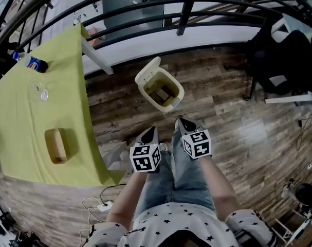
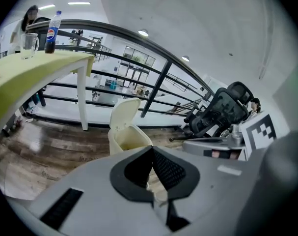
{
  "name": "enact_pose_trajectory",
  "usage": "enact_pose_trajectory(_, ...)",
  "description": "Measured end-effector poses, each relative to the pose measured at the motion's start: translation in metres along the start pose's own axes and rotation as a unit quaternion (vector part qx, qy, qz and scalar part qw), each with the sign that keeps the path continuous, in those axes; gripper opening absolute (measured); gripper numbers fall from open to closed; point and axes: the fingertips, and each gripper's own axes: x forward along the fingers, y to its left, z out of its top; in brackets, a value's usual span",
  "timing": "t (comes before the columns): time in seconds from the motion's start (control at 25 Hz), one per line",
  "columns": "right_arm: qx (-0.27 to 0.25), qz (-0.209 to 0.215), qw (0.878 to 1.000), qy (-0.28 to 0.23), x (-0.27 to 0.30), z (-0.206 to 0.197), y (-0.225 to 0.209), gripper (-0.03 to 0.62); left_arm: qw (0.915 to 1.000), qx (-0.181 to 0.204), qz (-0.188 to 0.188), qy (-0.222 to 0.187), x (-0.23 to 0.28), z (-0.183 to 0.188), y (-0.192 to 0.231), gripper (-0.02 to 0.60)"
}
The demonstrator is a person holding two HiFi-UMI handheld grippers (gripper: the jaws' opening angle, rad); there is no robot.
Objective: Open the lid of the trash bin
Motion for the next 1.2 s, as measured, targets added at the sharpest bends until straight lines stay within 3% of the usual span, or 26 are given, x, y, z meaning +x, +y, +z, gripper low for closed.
enact_pose_trajectory(0.76, -0.02, 0.003, 0.999, -0.044, -0.101, 0.032, 0.058, -0.006, 0.9988, 0.042, -0.023, -0.006, -0.076, 0.026, -0.036, 0.006)
enact_pose_trajectory(1.2, -0.023, 0.002, 0.997, -0.069, -0.135, 0.049, 0.069, -0.006, 0.9984, 0.038, -0.021, -0.036, -0.11, 0.042, -0.046, 0.006)
